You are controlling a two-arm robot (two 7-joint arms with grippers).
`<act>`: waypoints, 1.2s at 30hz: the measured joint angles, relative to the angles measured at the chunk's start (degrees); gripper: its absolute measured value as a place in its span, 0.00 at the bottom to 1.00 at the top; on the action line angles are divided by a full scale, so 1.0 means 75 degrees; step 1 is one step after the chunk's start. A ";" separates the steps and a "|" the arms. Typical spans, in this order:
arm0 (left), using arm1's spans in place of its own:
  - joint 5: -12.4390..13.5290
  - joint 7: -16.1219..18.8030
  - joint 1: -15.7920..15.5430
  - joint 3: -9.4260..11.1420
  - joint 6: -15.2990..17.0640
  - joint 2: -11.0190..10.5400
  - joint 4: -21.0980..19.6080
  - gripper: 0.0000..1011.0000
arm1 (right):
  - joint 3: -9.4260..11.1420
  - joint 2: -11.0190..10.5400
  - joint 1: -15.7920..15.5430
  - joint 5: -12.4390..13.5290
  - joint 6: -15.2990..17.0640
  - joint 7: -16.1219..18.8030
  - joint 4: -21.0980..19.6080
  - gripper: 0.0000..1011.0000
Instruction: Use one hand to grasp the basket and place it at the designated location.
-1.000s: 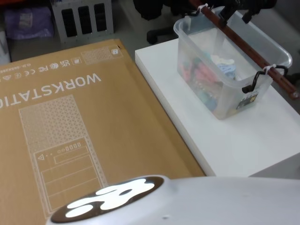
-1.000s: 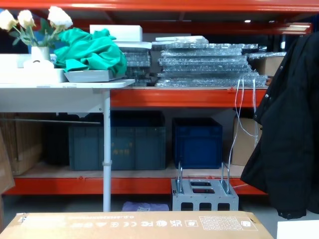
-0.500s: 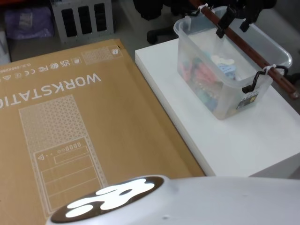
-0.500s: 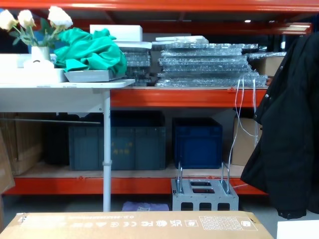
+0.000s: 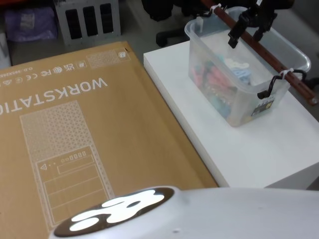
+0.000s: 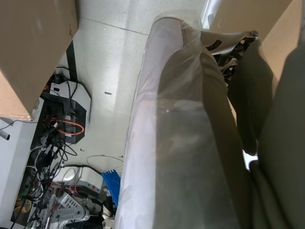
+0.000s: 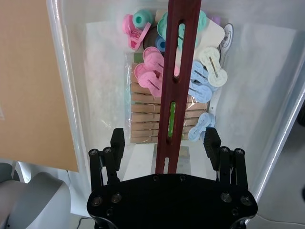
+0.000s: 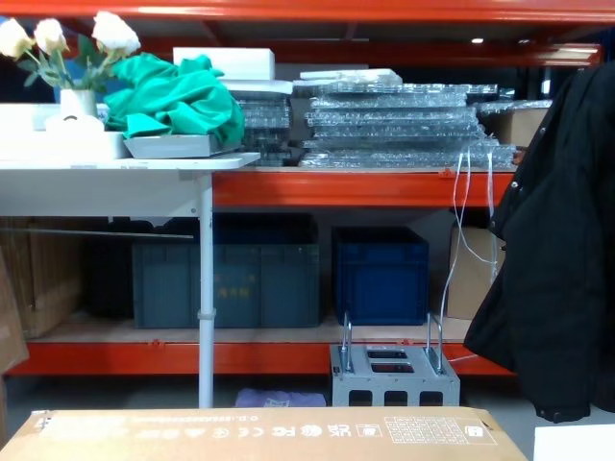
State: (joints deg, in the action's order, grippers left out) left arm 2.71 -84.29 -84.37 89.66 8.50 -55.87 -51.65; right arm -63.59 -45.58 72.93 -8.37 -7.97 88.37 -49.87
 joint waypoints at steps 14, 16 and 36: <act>0.0000 0.0000 0.0000 0.0000 0.0000 0.0000 -0.0001 0.00 | -0.0222 0.0424 0.0023 -0.0011 -0.0220 0.0104 0.0697 0.99; 0.0000 0.0000 0.0000 0.0000 0.0000 0.0000 -0.0001 0.00 | -0.0245 0.0465 0.0024 -0.0021 -0.0241 0.0109 0.0780 0.99; -0.0001 0.0000 0.0000 0.0000 0.0000 0.0000 -0.0001 0.00 | -0.0409 0.0838 0.0070 -0.0108 -0.0447 0.0187 0.1337 0.99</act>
State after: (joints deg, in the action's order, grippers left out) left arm 2.71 -84.29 -84.37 89.66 8.50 -55.87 -51.65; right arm -66.65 -39.29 73.46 -9.18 -11.32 89.77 -39.85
